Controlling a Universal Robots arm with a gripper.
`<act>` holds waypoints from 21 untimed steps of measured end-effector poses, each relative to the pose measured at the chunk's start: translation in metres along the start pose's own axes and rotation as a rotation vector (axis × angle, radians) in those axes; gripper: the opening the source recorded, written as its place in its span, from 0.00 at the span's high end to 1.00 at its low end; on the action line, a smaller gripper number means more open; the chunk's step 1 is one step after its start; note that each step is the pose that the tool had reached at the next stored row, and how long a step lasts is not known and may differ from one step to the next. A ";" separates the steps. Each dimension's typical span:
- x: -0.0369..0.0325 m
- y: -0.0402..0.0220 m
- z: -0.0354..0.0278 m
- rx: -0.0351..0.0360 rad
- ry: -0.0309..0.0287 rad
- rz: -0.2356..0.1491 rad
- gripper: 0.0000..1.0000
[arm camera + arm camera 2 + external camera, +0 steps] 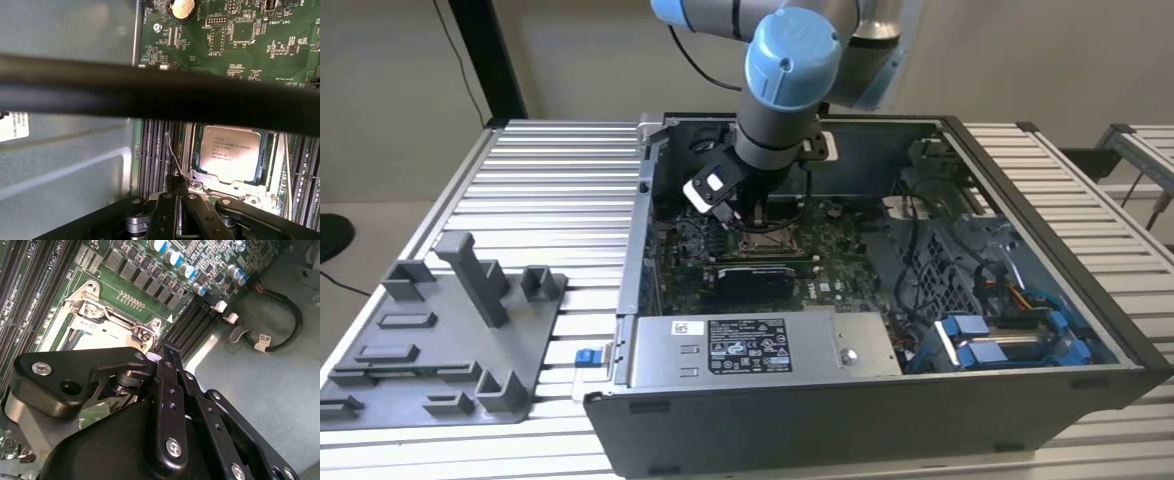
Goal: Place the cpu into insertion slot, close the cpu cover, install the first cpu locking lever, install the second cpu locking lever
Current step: 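Install the first cpu locking lever, then install the second cpu locking lever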
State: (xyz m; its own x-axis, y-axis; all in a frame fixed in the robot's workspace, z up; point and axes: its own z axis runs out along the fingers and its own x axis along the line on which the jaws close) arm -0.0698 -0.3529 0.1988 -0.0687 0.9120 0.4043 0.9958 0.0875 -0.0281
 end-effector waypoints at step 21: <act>-0.0035 0.0158 0.0049 0.0020 0.0000 0.001 1.00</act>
State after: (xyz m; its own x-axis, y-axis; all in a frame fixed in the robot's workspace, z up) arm -0.0541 -0.3527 0.1925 -0.0677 0.9121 0.4043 0.9957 0.0874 -0.0303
